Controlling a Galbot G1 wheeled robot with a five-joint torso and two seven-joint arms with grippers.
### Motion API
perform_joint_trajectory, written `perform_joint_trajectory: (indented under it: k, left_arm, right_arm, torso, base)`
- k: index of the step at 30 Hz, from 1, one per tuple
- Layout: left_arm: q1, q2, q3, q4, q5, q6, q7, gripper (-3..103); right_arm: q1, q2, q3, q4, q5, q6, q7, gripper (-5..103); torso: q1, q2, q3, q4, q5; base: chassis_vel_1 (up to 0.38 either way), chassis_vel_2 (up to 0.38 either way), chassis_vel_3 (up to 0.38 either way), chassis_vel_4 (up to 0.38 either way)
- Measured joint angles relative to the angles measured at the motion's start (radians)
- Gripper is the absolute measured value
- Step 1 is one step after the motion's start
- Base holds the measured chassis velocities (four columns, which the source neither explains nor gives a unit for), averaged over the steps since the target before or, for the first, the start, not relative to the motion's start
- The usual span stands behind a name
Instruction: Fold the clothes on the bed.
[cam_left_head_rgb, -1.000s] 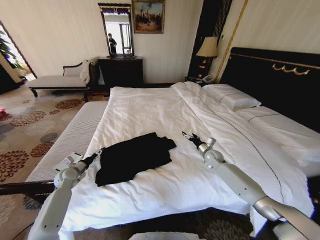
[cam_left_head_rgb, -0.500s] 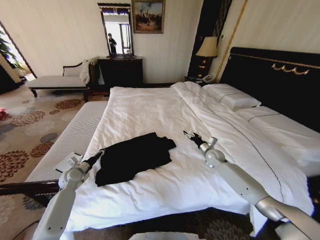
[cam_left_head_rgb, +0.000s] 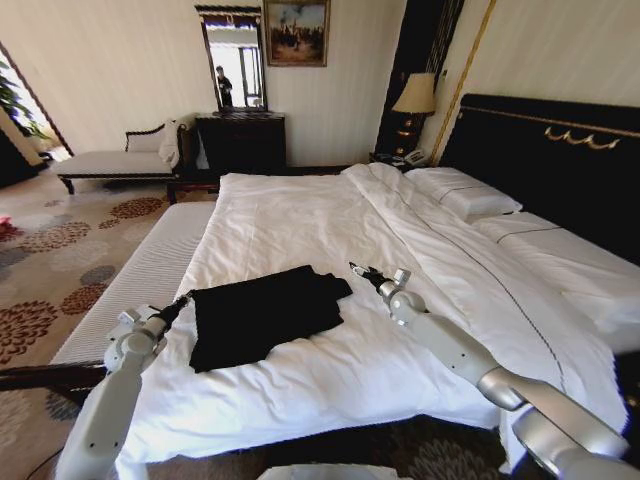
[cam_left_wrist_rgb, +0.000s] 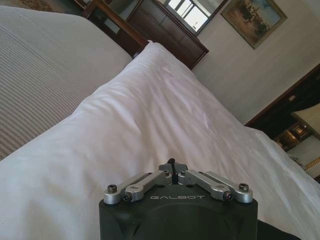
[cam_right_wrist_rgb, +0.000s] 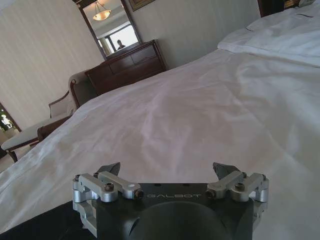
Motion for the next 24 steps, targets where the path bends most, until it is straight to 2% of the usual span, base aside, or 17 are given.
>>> perform_joint_trajectory:
  k: [2,5,9,10,17,20,22,24]
  left_arm:
    - [-0.006,-0.001,-0.001,0.010,0.001,-0.004,0.000,0]
    - [-0.056,-0.002,-0.016,0.069,-0.009,-0.017,-0.005,0]
    - [-0.087,-0.001,-0.025,0.095,-0.020,-0.017,-0.009,0]
    - [-0.102,-0.001,-0.027,0.104,-0.024,-0.017,-0.011,0]
    - [-0.092,-0.005,-0.025,0.093,-0.009,-0.017,-0.013,0]
    - [-0.071,-0.013,-0.025,0.071,0.009,-0.019,-0.012,0]
    - [-0.067,-0.014,-0.025,0.067,0.012,-0.019,-0.012,0]
    - [-0.050,-0.019,-0.027,0.041,0.018,-0.020,-0.012,0]
  right_arm:
    - [0.011,0.004,-0.009,-0.010,0.000,-0.004,-0.009,100]
    - [0.053,0.025,-0.045,-0.058,-0.014,-0.013,-0.069,100]
    - [0.075,0.053,-0.061,-0.082,-0.015,-0.013,-0.101,100]
    - [0.088,0.073,-0.072,-0.101,-0.019,-0.013,-0.129,100]
    - [0.127,0.138,-0.106,-0.176,-0.035,-0.022,-0.211,100]
    - [0.159,0.195,-0.128,-0.265,-0.051,-0.074,-0.305,100]
    - [0.166,0.205,-0.131,-0.282,-0.054,-0.086,-0.325,100]
    - [0.193,0.252,-0.139,-0.354,-0.066,-0.140,-0.401,100]
  torso:
    - [0.000,0.000,0.000,0.0000,-0.0002]
    - [0.000,0.000,0.000,-0.0009,-0.0002]
    - [0.000,0.000,0.000,-0.0006,-0.0001]
    - [0.000,0.000,0.000,-0.0004,0.0001]
    - [0.000,0.000,0.000,-0.0003,0.0000]
    - [0.000,0.000,0.000,0.0000,0.0001]
    - [0.000,0.000,0.000,-0.0001,0.0000]
    - [0.000,0.000,0.000,-0.0001,0.0000]
  base:
    - [0.000,0.000,0.000,0.000]
    - [0.000,0.000,0.000,0.000]
    - [0.000,0.000,0.000,0.000]
    - [0.000,0.000,0.000,0.000]
    - [0.000,0.000,0.000,0.000]
    - [0.000,0.000,0.000,0.000]
    - [0.000,0.000,0.000,0.000]
    - [0.000,0.000,0.000,0.000]
